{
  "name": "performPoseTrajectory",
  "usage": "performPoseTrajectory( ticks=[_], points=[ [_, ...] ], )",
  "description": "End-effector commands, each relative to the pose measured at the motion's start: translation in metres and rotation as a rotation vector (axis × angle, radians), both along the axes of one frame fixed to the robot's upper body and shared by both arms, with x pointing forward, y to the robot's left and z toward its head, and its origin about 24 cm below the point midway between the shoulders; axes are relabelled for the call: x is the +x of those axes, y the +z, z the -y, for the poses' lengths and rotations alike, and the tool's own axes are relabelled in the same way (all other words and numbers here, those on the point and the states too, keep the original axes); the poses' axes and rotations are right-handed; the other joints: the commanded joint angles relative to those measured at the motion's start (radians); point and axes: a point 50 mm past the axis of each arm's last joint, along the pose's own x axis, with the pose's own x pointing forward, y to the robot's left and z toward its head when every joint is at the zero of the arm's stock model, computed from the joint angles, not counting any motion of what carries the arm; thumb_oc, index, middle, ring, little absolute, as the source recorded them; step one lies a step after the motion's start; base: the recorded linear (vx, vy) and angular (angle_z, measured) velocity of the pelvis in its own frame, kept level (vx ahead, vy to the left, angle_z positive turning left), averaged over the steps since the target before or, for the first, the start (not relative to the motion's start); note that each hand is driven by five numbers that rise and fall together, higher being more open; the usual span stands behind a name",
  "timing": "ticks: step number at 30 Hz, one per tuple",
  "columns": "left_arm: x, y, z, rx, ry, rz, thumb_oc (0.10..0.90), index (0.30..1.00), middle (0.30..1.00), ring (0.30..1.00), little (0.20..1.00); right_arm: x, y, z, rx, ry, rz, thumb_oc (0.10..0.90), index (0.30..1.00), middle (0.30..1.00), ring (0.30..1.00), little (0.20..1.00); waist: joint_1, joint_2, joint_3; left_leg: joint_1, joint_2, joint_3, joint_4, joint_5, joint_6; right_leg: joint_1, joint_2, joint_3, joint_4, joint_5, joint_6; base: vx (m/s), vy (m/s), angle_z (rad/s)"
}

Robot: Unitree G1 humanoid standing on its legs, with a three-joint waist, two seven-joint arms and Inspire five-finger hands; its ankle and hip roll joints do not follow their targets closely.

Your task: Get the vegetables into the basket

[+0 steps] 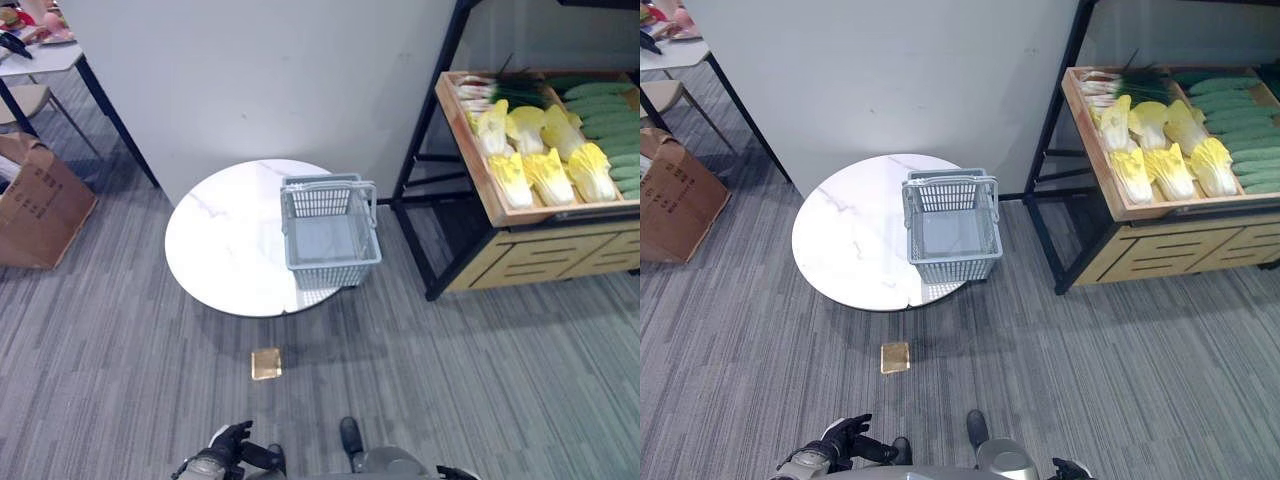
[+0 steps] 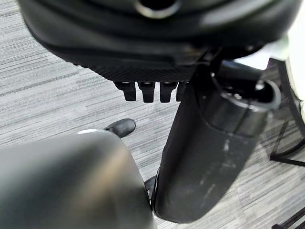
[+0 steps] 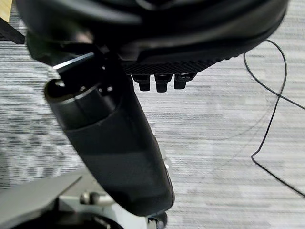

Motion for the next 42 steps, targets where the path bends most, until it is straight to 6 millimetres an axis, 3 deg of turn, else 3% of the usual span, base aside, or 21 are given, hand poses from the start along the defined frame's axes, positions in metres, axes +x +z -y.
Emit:
performPoseTrajectory(
  ticks=[1,2,3,5,6,7,8,12,13,14,20,21,26,29,30,34,35,42],
  points=[
    [-0.006,0.001,-0.014,0.047,-0.018,-0.018,0.9,1.0,1.0,1.0,1.0,0.069,0.026,0.013,-0.004,-0.045,0.316,0.9,1.0,1.0,1.0,1.0,0.005,-0.03,0.016,0.055,-0.072,-0.003,0.01,-0.079,-0.006,0.04,-0.063,0.04,0.006,-0.051,0.127,0.02,-0.052,-0.05],
    [-0.012,0.0,-0.015,0.045,-0.016,-0.029,0.9,1.0,1.0,1.0,1.0,0.095,0.048,0.022,-0.026,0.02,0.463,0.9,1.0,1.0,1.0,1.0,0.005,-0.032,0.01,0.057,-0.067,-0.005,0.01,-0.076,-0.011,0.05,-0.064,0.035,0.003,-0.054,0.128,0.02,-0.031,-0.03],
    [-0.012,0.0,-0.015,0.044,-0.016,-0.03,0.9,1.0,1.0,1.0,1.0,0.095,0.048,0.022,-0.027,0.02,0.462,0.9,1.0,1.0,1.0,1.0,0.005,-0.032,0.01,0.057,-0.067,-0.006,0.01,-0.077,-0.011,0.051,-0.064,0.035,0.003,-0.054,0.128,0.03,-0.05,-0.01],
    [-0.016,-0.001,-0.013,0.036,-0.011,-0.037,0.9,1.0,1.0,1.0,1.0,0.133,0.091,0.034,-0.1,0.158,0.663,0.9,1.0,1.0,1.0,1.0,0.007,-0.035,0.004,0.061,-0.063,-0.011,0.01,-0.076,-0.014,0.06,-0.064,0.027,0.001,-0.059,0.125,0.03,-0.038,0.02],
    [-0.016,-0.001,-0.013,0.035,-0.011,-0.037,0.9,1.0,1.0,1.0,1.0,0.133,0.091,0.035,-0.101,0.158,0.662,0.9,1.0,1.0,1.0,1.0,0.007,-0.034,0.004,0.062,-0.063,-0.012,0.01,-0.076,-0.014,0.061,-0.063,0.027,0.001,-0.059,0.125,0.04,-0.033,0.03],
    [-0.017,-0.002,-0.01,0.033,-0.019,-0.039,0.9,1.0,1.0,1.0,1.0,0.155,0.12,0.039,-0.145,0.211,0.784,0.9,1.0,1.0,1.0,1.0,0.011,-0.033,0.001,0.065,-0.062,-0.014,0.01,-0.076,-0.014,0.065,-0.063,0.023,0.001,-0.062,0.123,0.03,-0.019,0.06],
    [-0.017,-0.002,-0.009,0.034,-0.022,-0.039,0.9,1.0,1.0,1.0,1.0,0.165,0.135,0.039,-0.16,0.236,0.85,0.9,1.0,1.0,1.0,1.0,0.013,-0.032,-0.001,0.066,-0.061,-0.015,0.01,-0.075,-0.015,0.067,-0.062,0.021,0.001,-0.064,0.122,0.04,-0.026,0.07],
    [-0.017,-0.003,-0.006,0.033,-0.026,-0.042,0.9,1.0,1.0,1.0,1.0,0.189,0.178,0.036,-0.213,0.318,1.028,0.9,1.0,1.0,1.0,1.0,0.02,-0.035,-0.005,0.058,-0.059,-0.024,0.01,-0.061,-0.017,0.067,-0.064,0.01,0.0,-0.059,0.117,0.0,-0.02,0.12],
    [-0.017,-0.003,-0.006,0.033,-0.026,-0.042,0.9,1.0,1.0,1.0,1.0,0.189,0.178,0.036,-0.213,0.318,1.027,0.9,1.0,1.0,1.0,1.0,0.02,-0.034,-0.005,0.057,-0.059,-0.024,0.01,-0.061,-0.017,0.066,-0.064,0.009,0.0,-0.058,0.117,-0.02,-0.025,0.1],
    [-0.018,-0.003,-0.005,0.035,-0.022,-0.046,0.9,1.0,1.0,1.0,1.0,0.199,0.198,0.033,-0.236,0.361,1.104,0.9,1.0,1.0,1.0,1.0,0.026,-0.034,-0.007,0.057,-0.057,-0.028,0.01,-0.06,-0.018,0.07,-0.064,0.002,0.0,-0.06,0.115,0.01,-0.012,0.08],
    [-0.02,-0.004,-0.005,0.034,-0.011,-0.054,0.9,1.0,1.0,1.0,1.0,0.218,0.234,0.02,-0.263,0.446,1.235,0.9,1.0,1.0,1.0,1.0,0.04,-0.038,-0.007,0.055,-0.053,-0.042,0.01,-0.057,-0.021,0.077,-0.063,-0.012,0.0,-0.066,0.113,0.0,-0.022,0.07],
    [-0.022,-0.004,-0.006,0.035,-0.014,-0.059,0.9,1.0,1.0,1.0,1.0,0.228,0.251,0.016,-0.292,0.513,1.276,0.9,1.0,1.0,1.0,1.0,0.049,-0.041,-0.004,0.054,-0.052,-0.048,0.01,-0.055,-0.023,0.078,-0.063,-0.019,0.0,-0.067,0.112,0.01,-0.02,0.1],
    [-0.022,-0.003,-0.01,0.045,-0.018,-0.061,0.9,1.0,1.0,1.0,1.0,0.255,0.295,0.004,-0.369,0.649,1.365,0.9,1.0,1.0,1.0,1.0,0.073,-0.048,0.006,0.048,-0.048,-0.06,0.01,-0.06,-0.027,0.08,-0.064,-0.032,0.0,-0.078,0.112,0.0,-0.01,0.07],
    [-0.02,-0.002,-0.012,0.053,-0.013,-0.057,0.9,1.0,1.0,1.0,1.0,0.262,0.308,0.001,-0.388,0.668,1.389,0.9,1.0,1.0,1.0,1.0,0.076,-0.052,0.013,0.04,-0.047,-0.066,0.01,-0.057,-0.029,0.074,-0.064,-0.038,0.0,-0.077,0.112,0.0,-0.022,0.12],
    [-0.014,0.001,-0.018,0.117,-0.018,-0.016,0.9,1.0,1.0,1.0,1.0,0.274,0.323,0.0,-0.412,0.675,1.41,0.9,1.0,1.0,1.0,1.0,0.092,-0.062,0.025,0.026,-0.046,-0.076,0.01,-0.049,-0.033,0.066,-0.063,-0.049,0.0,-0.076,0.111,0.0,-0.025,0.16],
    [-0.011,0.004,-0.025,0.158,0.058,0.011,0.9,1.0,1.0,1.0,1.0,0.282,0.337,0.001,-0.427,0.648,1.44,0.9,1.0,1.0,1.0,1.0,0.111,-0.075,0.04,-0.001,-0.044,-0.091,0.01,-0.036,-0.038,0.05,-0.064,-0.064,0.0,-0.071,0.111,-0.07,-0.036,0.15],
    [-0.01,0.006,-0.033,0.195,0.126,0.027,0.9,1.0,1.0,1.0,1.0,0.288,0.351,0.002,-0.468,0.65,1.456,0.9,1.0,1.0,1.0,1.0,0.126,-0.088,0.055,-0.027,-0.044,-0.102,0.01,-0.024,-0.042,0.032,-0.064,-0.076,0.0,-0.067,0.111,-0.06,-0.037,0.24],
    [-0.011,0.009,-0.047,0.288,0.185,0.026,0.9,1.0,1.0,1.0,1.0,0.31,0.376,0.011,-0.604,0.612,1.432,0.9,1.0,1.0,1.0,1.0,0.159,-0.115,0.082,-0.084,-0.044,-0.133,0.01,0.0,-0.053,-0.005,-0.062,-0.105,0.0,-0.061,0.109,-0.04,-0.029,0.2]
  ],
)
